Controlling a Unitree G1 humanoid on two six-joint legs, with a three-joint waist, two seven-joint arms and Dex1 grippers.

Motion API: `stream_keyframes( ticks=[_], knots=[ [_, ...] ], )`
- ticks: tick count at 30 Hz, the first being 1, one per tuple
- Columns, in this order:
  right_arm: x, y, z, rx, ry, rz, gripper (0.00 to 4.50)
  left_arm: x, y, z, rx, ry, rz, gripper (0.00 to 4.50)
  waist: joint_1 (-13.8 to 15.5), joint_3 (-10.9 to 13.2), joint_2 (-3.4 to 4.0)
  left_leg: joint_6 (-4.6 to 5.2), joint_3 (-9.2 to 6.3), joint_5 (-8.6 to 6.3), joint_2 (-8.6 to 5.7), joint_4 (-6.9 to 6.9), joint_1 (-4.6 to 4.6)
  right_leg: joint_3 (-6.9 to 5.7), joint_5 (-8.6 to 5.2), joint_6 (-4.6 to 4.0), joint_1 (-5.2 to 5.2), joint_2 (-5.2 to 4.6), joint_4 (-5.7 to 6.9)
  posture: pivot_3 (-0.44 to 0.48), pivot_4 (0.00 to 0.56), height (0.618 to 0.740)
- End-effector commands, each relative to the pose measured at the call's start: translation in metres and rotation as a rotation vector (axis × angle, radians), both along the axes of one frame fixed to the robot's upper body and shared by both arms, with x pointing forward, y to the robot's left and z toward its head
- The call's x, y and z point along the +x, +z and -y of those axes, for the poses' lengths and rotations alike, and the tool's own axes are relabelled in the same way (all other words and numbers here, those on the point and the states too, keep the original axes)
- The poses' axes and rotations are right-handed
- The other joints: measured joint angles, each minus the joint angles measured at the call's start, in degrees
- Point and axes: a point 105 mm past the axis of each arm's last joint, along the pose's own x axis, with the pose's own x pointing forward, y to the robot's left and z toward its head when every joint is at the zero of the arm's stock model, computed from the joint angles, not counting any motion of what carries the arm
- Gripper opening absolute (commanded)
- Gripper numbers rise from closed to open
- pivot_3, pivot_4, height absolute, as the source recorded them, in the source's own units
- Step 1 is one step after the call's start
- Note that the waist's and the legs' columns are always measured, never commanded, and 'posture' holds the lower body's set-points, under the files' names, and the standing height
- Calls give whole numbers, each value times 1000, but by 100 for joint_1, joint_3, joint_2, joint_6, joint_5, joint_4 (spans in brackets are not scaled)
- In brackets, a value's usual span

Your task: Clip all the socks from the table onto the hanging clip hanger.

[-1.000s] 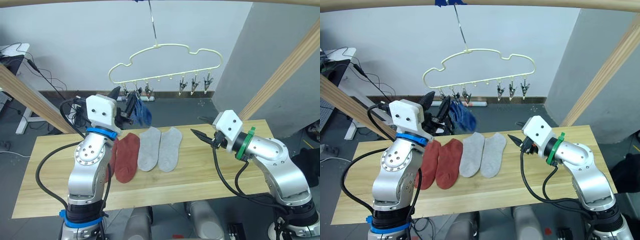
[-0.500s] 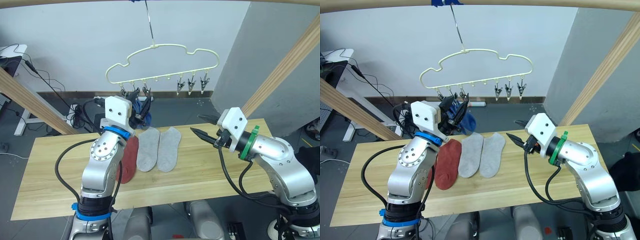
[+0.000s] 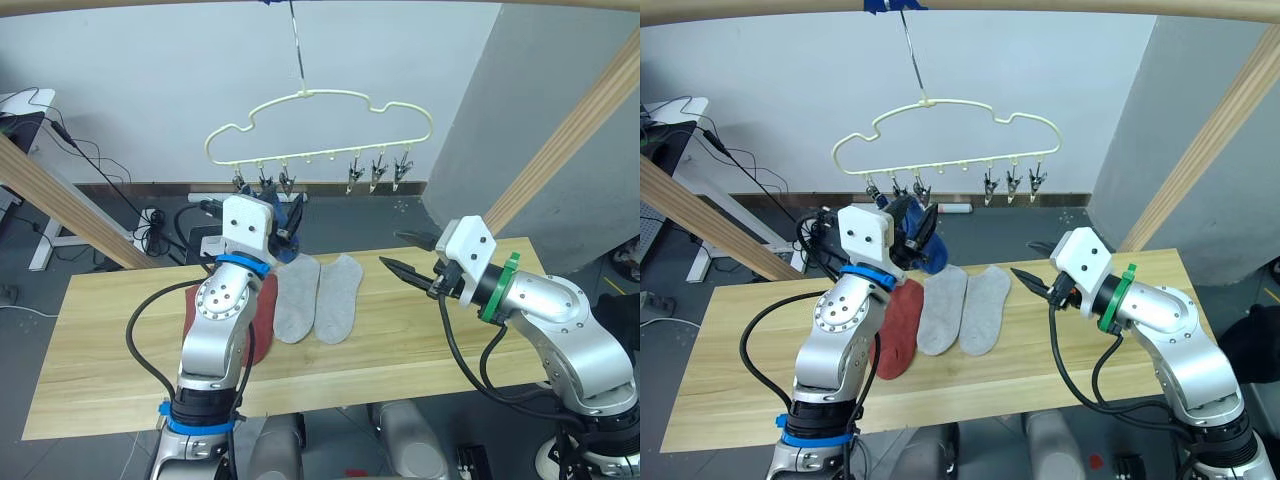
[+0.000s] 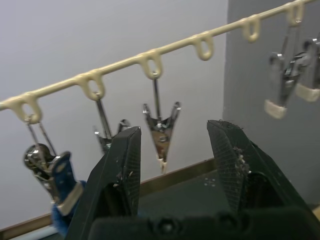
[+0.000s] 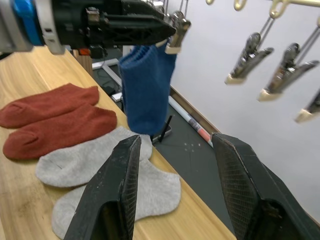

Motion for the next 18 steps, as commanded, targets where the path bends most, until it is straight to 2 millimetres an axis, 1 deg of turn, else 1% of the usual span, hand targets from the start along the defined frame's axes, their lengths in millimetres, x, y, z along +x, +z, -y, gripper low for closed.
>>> stream_keyframes(
  ticks=[1, 8, 18],
  knots=[
    [-8, 14, -4, 11, 35, 62, 2300, -1, 14, 1, -10, 11, 66, 2322, 0, 0, 0, 0, 0, 0, 0, 0, 0, 0, 0, 0, 0, 0, 0, -265, 312, 740],
    [-7, 14, -5, 14, 37, 65, 2300, 8, 17, 7, -20, 4, 74, 2322, 0, 0, -1, 0, 0, 0, 0, 0, 0, 0, 0, 0, 0, 0, 0, -265, 312, 740],
    [-6, 13, -5, 16, 31, 62, 2300, 16, 21, 10, -14, 14, 104, 2322, -1, 1, -1, 0, -1, 0, 0, 0, -1, -1, 0, 0, 0, 0, 0, -272, 312, 740]
  ],
)
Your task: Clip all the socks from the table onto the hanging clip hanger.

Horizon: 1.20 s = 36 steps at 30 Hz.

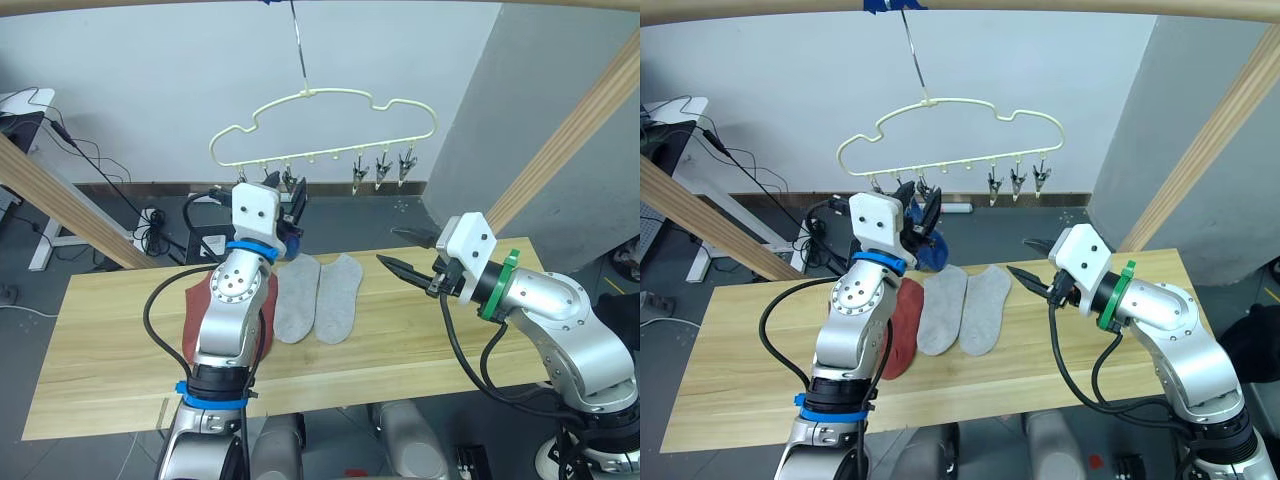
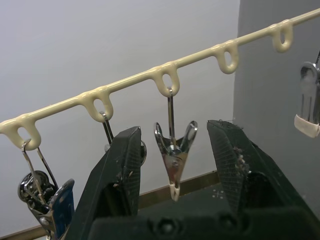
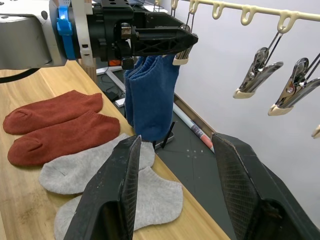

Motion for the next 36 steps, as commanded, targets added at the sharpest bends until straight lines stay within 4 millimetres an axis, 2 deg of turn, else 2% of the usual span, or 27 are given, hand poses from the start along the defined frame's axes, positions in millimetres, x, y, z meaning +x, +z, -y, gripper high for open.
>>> stream_keyframes(
  ticks=[1, 18, 36],
  knots=[
    [-6, 11, -4, 14, 24, 54, 2300, -3, 15, 4, 10, -5, 74, 2322, -3, 0, 0, 0, 1, 0, 0, 0, 0, 1, 0, 0, 0, 0, 0, -272, 312, 740],
    [-6, 10, -3, 19, 22, 47, 2300, -5, 15, 15, 29, -23, 87, 2322, -3, 0, 0, 0, 1, 0, 0, 0, 0, 1, 0, 0, 0, 0, -1, -272, 312, 740],
    [-8, 11, -6, 32, 39, 44, 2300, 2, 9, 9, 1, 17, 48, 2322, -4, 0, -1, 0, 0, 0, 0, 0, 0, 0, 0, 0, 0, 0, 0, -275, 312, 740]
  ],
)
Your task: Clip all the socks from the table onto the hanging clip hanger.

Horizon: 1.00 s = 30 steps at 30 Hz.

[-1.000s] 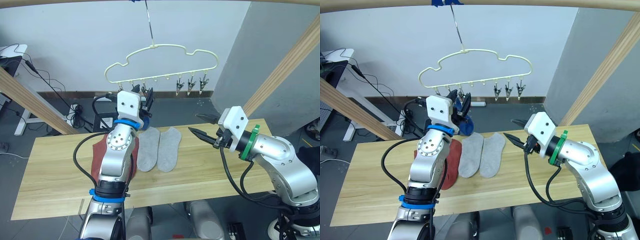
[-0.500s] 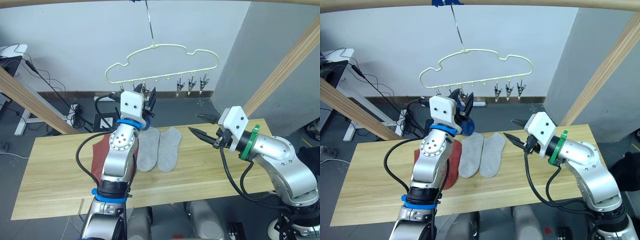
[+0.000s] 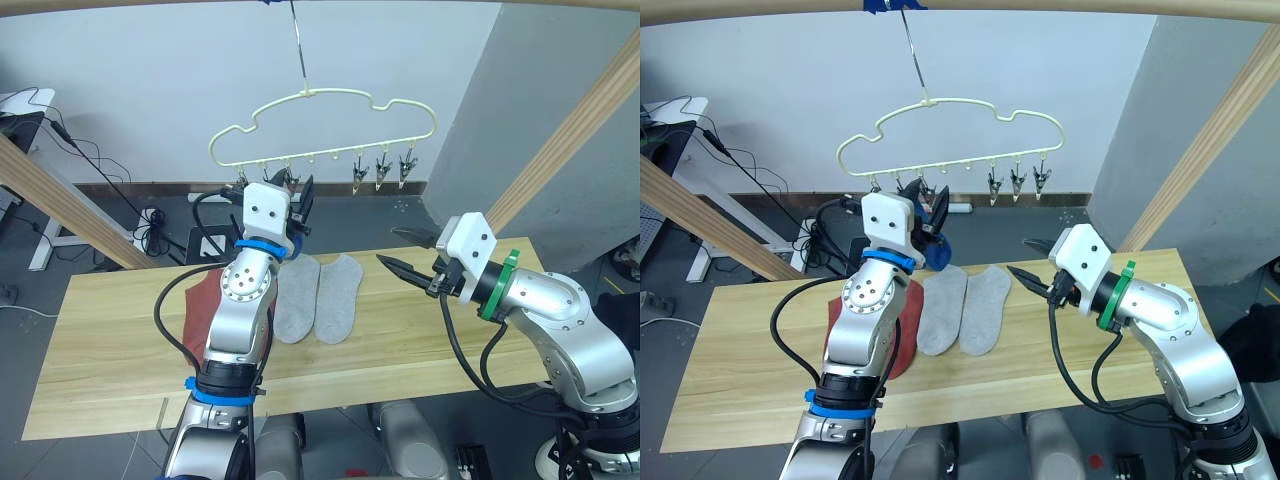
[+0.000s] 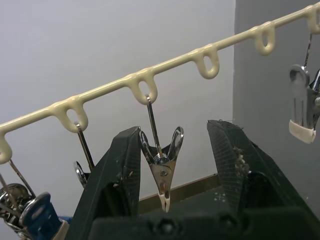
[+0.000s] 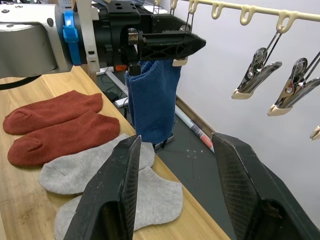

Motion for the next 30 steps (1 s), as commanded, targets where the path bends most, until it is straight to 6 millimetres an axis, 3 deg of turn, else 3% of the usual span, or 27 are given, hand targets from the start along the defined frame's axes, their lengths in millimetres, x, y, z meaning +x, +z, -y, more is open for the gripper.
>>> stream_keyframes(
  ticks=[1, 24, 27, 30],
  knots=[
    [-8, 11, -6, 28, 40, 45, 2300, 0, 13, -1, -23, 20, 40, 2322, 0, 0, 0, 0, 0, 0, 0, 0, 0, 0, 0, 0, 0, 0, 0, -275, 312, 740],
    [-8, 18, -9, 57, 57, 83, 2300, 3, 12, 0, -29, 48, 34, 2322, -2, 0, -1, 0, 0, 0, 0, 0, 0, 0, 0, 0, 0, 0, -1, -280, 308, 740],
    [-8, 18, -9, 56, 55, 82, 2363, 3, 12, 0, -30, 48, 35, 1777, -2, 0, -1, 0, 0, 0, 0, 0, 0, 0, 0, 0, 0, 0, 0, -280, 308, 740],
    [-8, 18, -8, 55, 52, 81, 2363, 4, 11, 0, -32, 50, 33, 905, -3, 0, -1, 0, 0, 0, 0, 0, 0, 0, 0, 0, 0, 0, -1, -280, 308, 740]
  ],
)
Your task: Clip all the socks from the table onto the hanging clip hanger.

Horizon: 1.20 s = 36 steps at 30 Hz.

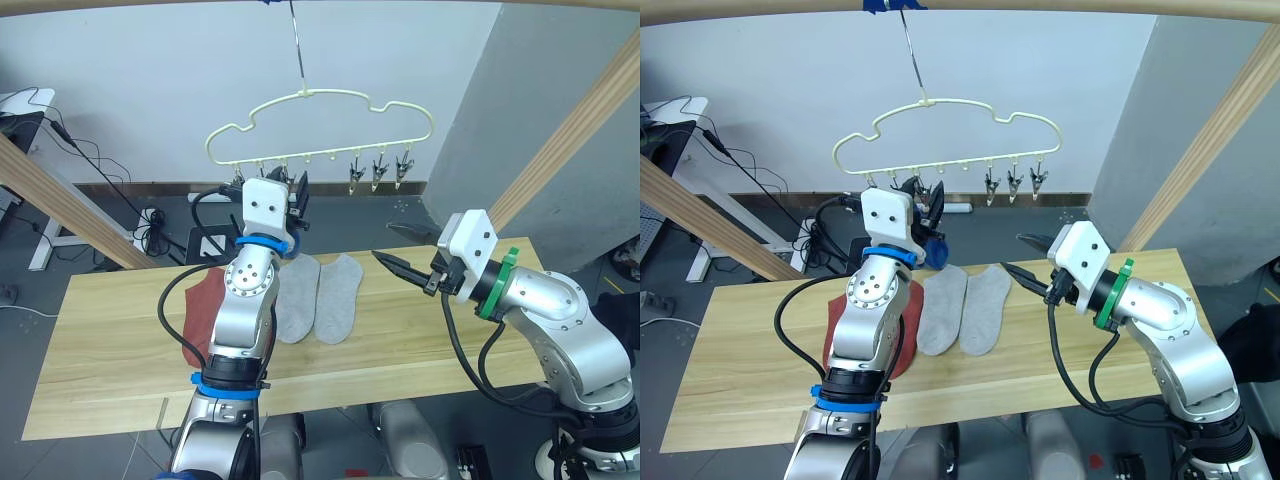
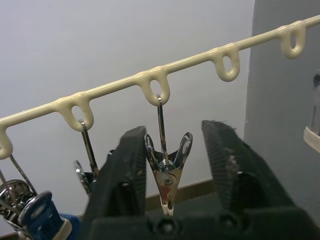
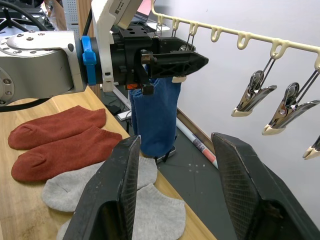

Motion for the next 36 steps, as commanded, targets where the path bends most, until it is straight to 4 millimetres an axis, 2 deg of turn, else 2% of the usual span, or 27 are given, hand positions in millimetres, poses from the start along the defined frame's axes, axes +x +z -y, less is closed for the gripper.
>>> stream_keyframes(
  ticks=[1, 5, 9, 12, 15, 17, 19, 20, 25, 29, 33, 36],
  knots=[
    [-5, 10, -3, 15, 17, 48, 2363, -1, 7, 2, 0, 2, 28, 671, -1, 0, 0, 0, 0, 0, 0, 0, 0, 0, 0, 0, 0, 0, 0, -280, 308, 740],
    [-5, 10, -3, 17, 14, 49, 2363, -1, 7, 0, -1, 9, 28, 118, -1, 0, 0, 0, 0, 0, 0, 0, 1, 0, 0, 0, 0, 0, 1, -281, 310, 740],
    [-4, 10, -3, 18, 10, 50, 2363, -2, 8, -1, 3, 12, 33, 93, -2, 0, 0, 0, 0, 0, 0, 0, 1, 0, 0, 0, 0, 0, 1, -281, 310, 740],
    [1, 0, -2, -13, -23, 30, 2363, -3, 11, -3, 8, -2, 40, 93, -3, 0, 0, 0, 0, 0, 0, 0, 1, 0, 0, 0, 0, 0, 1, -272, 310, 740],
    [13, -32, -4, -90, -101, -43, 2968, -5, 14, -1, 21, -76, 39, 93, -4, 0, 0, 0, 0, 0, 1, 0, 2, 0, 0, 0, 0, 1, 1, -268, 308, 740],
    [18, -46, -9, -121, -148, -67, 3609, -6, 14, -3, 37, -101, 31, 93, -9, 0, 1, 0, 0, 0, 2, 0, 3, -1, 0, 0, -1, 2, 2, -267, 309, 740],
    [22, -56, -19, -118, -166, -88, 4302, -6, 15, -6, 40, -118, 24, 93, -14, 0, 1, 0, 0, 0, 3, 0, 3, 0, 0, 0, -2, 2, 3, -265, 310, 740],
    [28, -66, -28, -108, -204, -115, 4471, -6, 15, -7, 50, -134, 22, 93, -15, 0, 1, 0, 0, 0, 3, 0, 3, 0, 0, 0, -2, 2, 3, -262, 311, 740],
    [56, -102, -58, -106, -350, -174, 4500, -5, 17, -12, 83, -180, 6, 93, -30, 2, 4, -2, -3, 1, 9, -1, 6, 0, 0, -1, -4, 7, 5, -254, 314, 740],
    [74, -121, -69, -100, -418, -217, 4500, -5, 16, -12, 91, -203, -11, 93, -1, 4, 7, -2, -3, 1, 2, 0, 1, 0, 1, -1, -3, 1, -1, -249, 314, 740],
    [91, -143, -73, -103, -490, -279, 4500, -5, 15, -12, 93, -218, -22, 93, -14, 4, 7, -2, -2, 1, 2, -3, 1, 0, 2, -2, -7, -3, 2, -243, 313, 740],
    [95, -161, -72, -104, -522, -354, 4500, -6, 14, -11, 93, -232, -34, 93, -13, 4, 7, -2, -4, 1, 4, -8, 1, -3, 2, -3, -8, -1, 3, -234, 312, 740]
  ],
)
